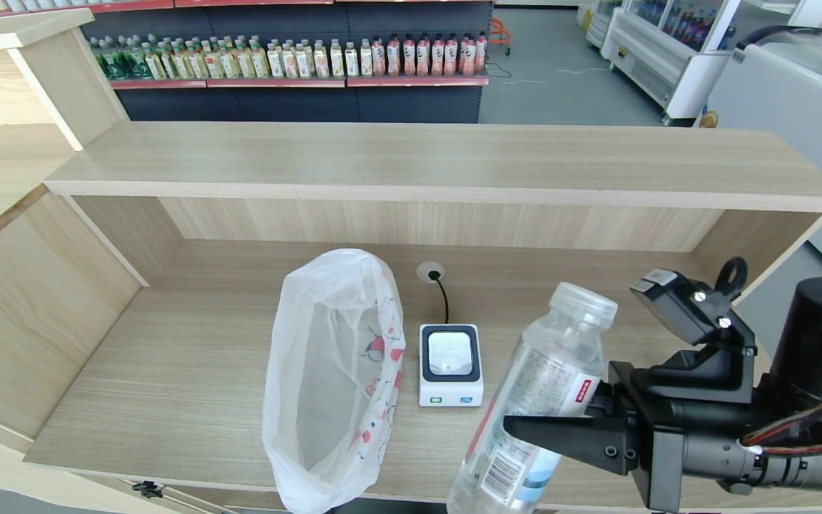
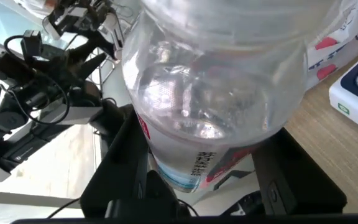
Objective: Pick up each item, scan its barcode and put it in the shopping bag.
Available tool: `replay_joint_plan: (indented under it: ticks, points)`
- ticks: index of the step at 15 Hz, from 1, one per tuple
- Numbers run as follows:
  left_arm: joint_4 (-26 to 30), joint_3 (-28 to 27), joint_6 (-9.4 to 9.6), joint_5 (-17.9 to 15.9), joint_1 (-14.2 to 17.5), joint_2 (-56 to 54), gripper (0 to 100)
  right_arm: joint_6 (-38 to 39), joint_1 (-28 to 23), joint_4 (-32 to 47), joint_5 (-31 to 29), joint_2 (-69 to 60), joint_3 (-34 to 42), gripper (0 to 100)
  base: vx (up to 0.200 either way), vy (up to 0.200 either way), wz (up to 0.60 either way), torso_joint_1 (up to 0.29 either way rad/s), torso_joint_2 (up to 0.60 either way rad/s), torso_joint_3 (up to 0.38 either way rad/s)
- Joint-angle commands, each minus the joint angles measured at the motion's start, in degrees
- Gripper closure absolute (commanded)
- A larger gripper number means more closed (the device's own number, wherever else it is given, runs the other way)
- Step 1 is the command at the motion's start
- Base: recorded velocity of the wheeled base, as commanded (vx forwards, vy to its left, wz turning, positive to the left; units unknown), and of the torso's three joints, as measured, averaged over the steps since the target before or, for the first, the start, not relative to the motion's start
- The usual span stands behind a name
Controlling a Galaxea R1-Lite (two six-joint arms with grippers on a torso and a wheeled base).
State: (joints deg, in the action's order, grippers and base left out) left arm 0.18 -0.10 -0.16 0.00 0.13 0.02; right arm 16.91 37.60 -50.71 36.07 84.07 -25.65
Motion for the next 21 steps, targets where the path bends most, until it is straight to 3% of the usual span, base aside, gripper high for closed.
replay_joint_plan:
  ticks: [1,21]
  points:
    - [-0.01,0.01,-0.02,0.0,-0.05,-0.02,0,-0.21,0.29,0.0,0.23,0.13,0.16,100,0.0,0.0,0.0,0.0,0.0,0.0]
    - [-0.01,0.01,-0.02,0.0,0.04,-0.02,0,-2.41,3.54,-0.44,1.37,5.32,-1.95,100,0.0,0.0,0.0,0.0,0.0,0.0]
